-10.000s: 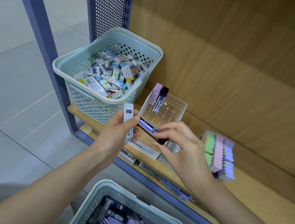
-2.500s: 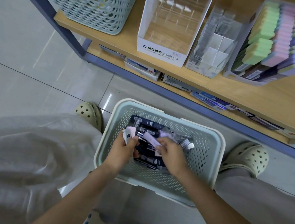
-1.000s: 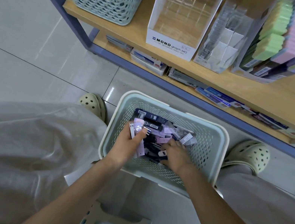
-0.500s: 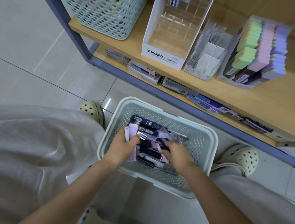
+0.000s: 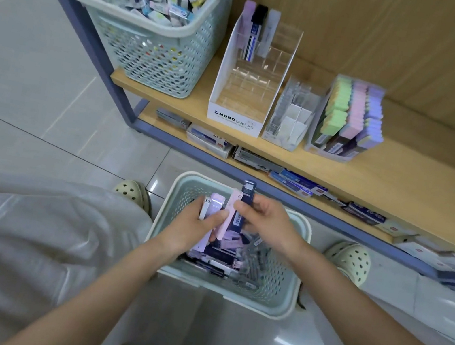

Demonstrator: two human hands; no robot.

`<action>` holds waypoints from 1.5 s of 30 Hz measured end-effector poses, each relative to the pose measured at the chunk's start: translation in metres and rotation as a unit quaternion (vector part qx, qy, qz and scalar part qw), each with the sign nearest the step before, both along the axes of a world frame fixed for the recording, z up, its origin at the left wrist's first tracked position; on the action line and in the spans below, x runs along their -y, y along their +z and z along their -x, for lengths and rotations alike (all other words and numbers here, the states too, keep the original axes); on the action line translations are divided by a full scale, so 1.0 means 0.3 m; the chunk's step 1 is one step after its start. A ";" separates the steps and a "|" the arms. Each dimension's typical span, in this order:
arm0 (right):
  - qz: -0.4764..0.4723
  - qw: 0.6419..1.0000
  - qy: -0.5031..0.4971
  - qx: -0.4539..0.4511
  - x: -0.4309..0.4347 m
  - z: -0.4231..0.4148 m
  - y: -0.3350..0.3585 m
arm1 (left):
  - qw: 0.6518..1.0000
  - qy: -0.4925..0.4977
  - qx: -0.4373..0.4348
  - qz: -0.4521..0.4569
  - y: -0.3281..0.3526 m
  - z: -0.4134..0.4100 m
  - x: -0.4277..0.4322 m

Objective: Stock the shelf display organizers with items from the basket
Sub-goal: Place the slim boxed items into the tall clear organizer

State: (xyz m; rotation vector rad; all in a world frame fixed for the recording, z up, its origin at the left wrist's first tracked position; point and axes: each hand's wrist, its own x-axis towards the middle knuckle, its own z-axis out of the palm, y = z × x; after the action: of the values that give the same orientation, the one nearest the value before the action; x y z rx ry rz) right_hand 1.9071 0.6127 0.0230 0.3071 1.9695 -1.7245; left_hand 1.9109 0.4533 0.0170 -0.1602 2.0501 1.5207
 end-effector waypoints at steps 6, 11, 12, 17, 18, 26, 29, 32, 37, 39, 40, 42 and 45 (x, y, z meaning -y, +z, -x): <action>0.017 0.999 -0.025 -0.009 -0.002 0.000 0.091 | 0.997 -0.046 -0.064 0.021 0.119 0.016 -0.002; 0.035 0.998 -0.035 -0.047 -0.040 0.032 0.206 | 0.997 -0.003 -0.076 0.029 0.210 0.047 0.003; 0.034 0.997 -0.041 -0.052 -0.055 0.045 0.222 | 0.997 0.014 -0.075 0.026 0.228 0.061 0.005; -0.079 0.994 -0.016 -0.067 -0.098 0.152 0.304 | 0.994 0.065 -0.091 0.005 0.316 0.155 0.026; -0.080 0.994 -0.015 -0.067 -0.101 0.180 0.313 | 0.993 0.065 -0.103 0.006 0.335 0.177 0.029; -0.081 0.987 -0.048 -0.134 -0.057 0.415 0.392 | 0.983 0.080 -0.163 -0.026 0.439 0.366 0.054; -0.090 0.980 -0.048 -0.171 -0.025 0.511 0.408 | 0.980 0.098 -0.168 -0.031 0.424 0.423 0.065; -0.156 0.956 -0.068 -0.238 -0.017 0.625 0.397 | 0.980 0.122 -0.150 -0.040 0.395 0.463 0.076; -0.321 0.870 -0.100 -0.361 -0.034 0.790 0.370 | 0.976 0.165 -0.135 -0.050 0.349 0.508 0.068; -0.348 0.854 -0.102 -0.374 -0.049 0.837 0.350 | 0.976 0.167 -0.125 -0.062 0.339 0.524 0.057; -0.348 0.857 -0.103 -0.366 -0.052 0.853 0.341 | 0.977 0.163 -0.125 -0.062 0.334 0.532 0.054; -0.342 0.868 -0.101 -0.345 -0.063 0.885 0.311 | 0.978 0.157 -0.125 -0.060 0.326 0.547 0.053; -0.348 0.876 -0.083 -0.324 -0.073 0.922 0.270 | 0.978 0.157 -0.125 -0.063 0.316 0.566 0.053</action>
State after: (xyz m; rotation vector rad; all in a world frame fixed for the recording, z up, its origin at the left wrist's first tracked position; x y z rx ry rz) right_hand 1.6304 0.6347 0.1040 0.1371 3.1254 -1.2151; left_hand 1.7411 0.4372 0.1117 -0.2671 2.1913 1.9437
